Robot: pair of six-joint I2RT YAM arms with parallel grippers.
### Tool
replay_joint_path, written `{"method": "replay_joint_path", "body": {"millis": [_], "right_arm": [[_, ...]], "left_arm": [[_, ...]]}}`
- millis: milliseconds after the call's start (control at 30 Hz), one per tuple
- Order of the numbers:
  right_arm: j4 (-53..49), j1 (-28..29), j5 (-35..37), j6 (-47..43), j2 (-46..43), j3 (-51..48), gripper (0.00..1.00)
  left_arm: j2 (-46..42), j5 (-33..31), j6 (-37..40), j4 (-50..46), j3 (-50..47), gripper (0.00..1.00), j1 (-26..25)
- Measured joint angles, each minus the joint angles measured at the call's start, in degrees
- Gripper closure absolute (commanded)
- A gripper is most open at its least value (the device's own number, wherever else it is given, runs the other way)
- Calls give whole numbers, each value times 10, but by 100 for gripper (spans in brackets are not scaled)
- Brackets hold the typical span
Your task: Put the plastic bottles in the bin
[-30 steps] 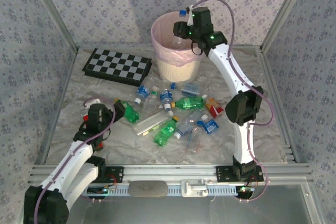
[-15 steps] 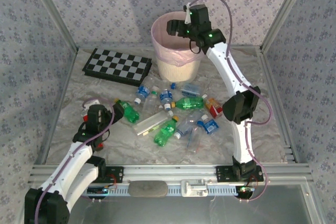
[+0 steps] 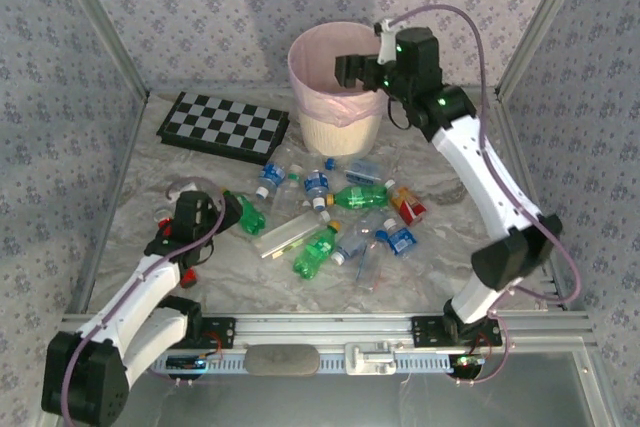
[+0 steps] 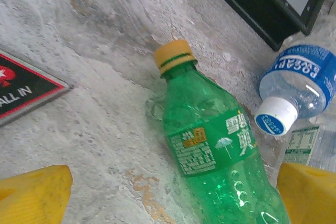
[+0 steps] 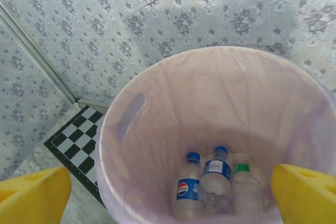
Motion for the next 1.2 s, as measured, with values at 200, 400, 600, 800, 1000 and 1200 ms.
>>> {"method": "replay_joint_path", "body": {"millis": [200,400,600,800,1000,1200], "right_arm": [[59,0,32,-17,-121,-184,1],[76,-10,60,-15,-188,-319,1],[88,-27,60,2,-220,-432,1],[106,-28,60,60,-224,-521,1],[133,-28,75,111,-251,-593,1],[150,-28,81,131,-255,-599,1]], "left_arm": [[76,-27,-12,19,33,0,-50],[152,-50,-25,31,76,0,-78],[203,-61,-50,50,96,0,-94],[234,-70,-77,55,96,0,-105],[256,-82,-98,57,96,0,-107],[282,-88,-110,62,96,7,-107]]}}
